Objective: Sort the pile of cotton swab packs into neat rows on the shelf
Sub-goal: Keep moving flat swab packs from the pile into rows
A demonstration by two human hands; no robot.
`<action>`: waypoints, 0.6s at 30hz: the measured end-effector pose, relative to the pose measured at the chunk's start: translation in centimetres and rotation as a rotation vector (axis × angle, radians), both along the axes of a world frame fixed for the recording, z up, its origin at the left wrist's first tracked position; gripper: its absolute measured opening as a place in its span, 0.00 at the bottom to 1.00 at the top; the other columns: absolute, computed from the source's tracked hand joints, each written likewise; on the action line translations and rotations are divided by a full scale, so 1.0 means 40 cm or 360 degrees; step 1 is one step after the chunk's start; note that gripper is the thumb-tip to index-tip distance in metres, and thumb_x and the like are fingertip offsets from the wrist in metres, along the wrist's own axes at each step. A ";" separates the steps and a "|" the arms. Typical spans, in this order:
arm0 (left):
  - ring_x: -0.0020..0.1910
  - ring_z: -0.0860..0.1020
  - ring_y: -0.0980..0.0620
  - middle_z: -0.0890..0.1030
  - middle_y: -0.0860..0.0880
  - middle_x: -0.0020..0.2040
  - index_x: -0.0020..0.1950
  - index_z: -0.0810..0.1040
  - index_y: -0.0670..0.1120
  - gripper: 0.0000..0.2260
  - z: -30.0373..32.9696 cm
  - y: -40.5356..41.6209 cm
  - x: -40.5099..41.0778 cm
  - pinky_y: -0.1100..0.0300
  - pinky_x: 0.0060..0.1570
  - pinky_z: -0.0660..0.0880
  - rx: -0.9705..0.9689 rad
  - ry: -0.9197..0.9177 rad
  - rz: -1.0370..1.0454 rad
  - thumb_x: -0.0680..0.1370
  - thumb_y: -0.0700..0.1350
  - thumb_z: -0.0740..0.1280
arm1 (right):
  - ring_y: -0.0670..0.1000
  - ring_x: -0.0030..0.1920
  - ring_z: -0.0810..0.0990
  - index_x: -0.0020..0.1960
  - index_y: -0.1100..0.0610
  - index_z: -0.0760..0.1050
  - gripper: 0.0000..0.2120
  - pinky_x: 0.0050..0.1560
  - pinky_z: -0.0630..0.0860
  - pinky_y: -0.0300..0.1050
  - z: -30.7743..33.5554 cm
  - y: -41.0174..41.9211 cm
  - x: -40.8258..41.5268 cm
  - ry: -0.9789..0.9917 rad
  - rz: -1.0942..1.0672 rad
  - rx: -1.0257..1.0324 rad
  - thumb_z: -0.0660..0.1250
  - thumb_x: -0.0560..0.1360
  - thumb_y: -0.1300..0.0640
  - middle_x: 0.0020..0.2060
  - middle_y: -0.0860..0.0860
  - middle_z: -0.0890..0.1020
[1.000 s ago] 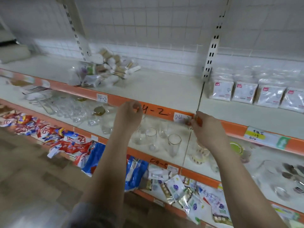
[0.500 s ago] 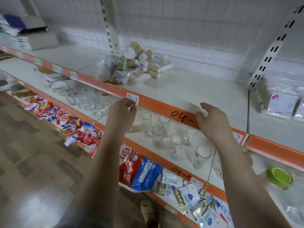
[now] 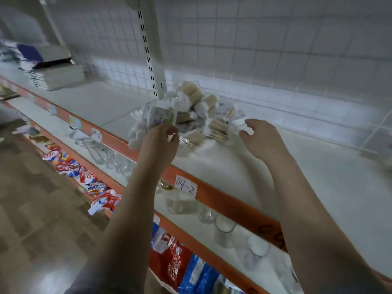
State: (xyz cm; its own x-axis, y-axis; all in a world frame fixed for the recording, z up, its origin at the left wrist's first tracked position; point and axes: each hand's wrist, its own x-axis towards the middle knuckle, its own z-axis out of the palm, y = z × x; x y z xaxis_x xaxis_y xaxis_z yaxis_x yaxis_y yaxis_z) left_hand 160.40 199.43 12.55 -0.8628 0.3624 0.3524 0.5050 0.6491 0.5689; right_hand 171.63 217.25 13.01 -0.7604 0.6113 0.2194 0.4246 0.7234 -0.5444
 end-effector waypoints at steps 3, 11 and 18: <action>0.48 0.69 0.60 0.79 0.53 0.53 0.60 0.78 0.47 0.11 -0.004 0.016 -0.042 0.80 0.39 0.57 -0.0002 0.0000 -0.0063 0.80 0.44 0.61 | 0.58 0.62 0.72 0.64 0.64 0.72 0.17 0.56 0.66 0.45 0.010 0.025 -0.087 -0.0153 0.0094 -0.0037 0.60 0.78 0.58 0.63 0.59 0.75; 0.45 0.77 0.55 0.80 0.52 0.50 0.57 0.79 0.45 0.09 -0.023 0.061 -0.151 0.64 0.45 0.70 0.0099 -0.0141 -0.0384 0.78 0.42 0.63 | 0.56 0.57 0.76 0.68 0.52 0.71 0.22 0.49 0.69 0.42 -0.008 0.073 -0.212 -0.0454 0.0272 0.0015 0.63 0.74 0.60 0.57 0.56 0.79; 0.43 0.74 0.58 0.80 0.51 0.49 0.56 0.79 0.44 0.09 -0.015 0.087 -0.210 0.73 0.41 0.64 0.0110 -0.0092 -0.0562 0.78 0.41 0.63 | 0.54 0.57 0.76 0.68 0.51 0.72 0.21 0.55 0.72 0.44 -0.028 0.077 -0.247 -0.0535 0.0183 0.0074 0.64 0.74 0.56 0.57 0.54 0.79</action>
